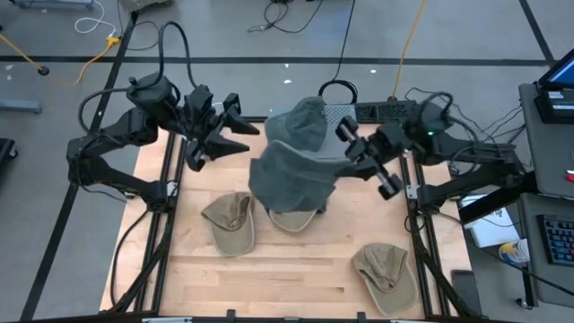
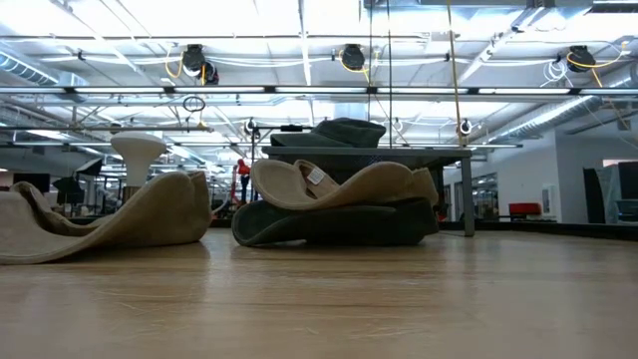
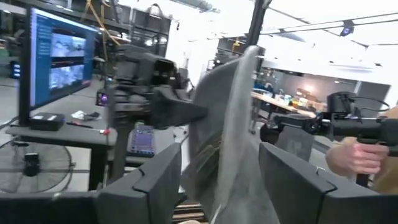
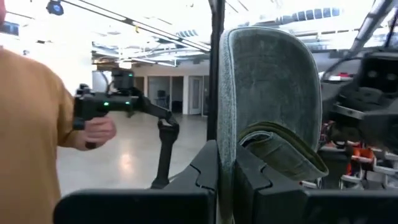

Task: Pick & Place hat
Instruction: Stack the green cap on top of the green cap on the shelf

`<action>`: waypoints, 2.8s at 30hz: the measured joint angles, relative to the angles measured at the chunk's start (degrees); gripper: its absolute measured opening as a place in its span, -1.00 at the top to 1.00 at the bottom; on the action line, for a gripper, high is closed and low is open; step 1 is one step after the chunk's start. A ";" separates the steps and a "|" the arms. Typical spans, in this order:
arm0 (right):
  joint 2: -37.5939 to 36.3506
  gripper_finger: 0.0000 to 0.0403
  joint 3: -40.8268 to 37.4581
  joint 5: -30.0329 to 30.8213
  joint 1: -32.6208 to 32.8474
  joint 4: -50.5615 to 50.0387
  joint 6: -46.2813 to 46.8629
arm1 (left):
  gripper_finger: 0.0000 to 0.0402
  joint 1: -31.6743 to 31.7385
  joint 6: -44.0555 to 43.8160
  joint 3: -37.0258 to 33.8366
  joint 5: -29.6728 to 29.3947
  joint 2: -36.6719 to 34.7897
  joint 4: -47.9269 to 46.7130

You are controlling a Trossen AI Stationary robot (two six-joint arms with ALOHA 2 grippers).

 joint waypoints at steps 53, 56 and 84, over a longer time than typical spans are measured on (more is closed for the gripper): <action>-4.96 0.18 0.00 15.67 -4.13 -10.18 -7.55 | 0.96 -4.67 -18.46 0.00 -9.51 4.04 10.63; -7.70 0.13 0.00 18.89 -4.10 -12.89 -13.31 | 0.96 -4.32 -19.28 0.00 -13.35 3.96 11.11; -11.31 0.15 0.00 36.61 -4.15 -16.71 25.71 | 0.96 -3.50 1.29 0.02 -40.48 4.59 31.63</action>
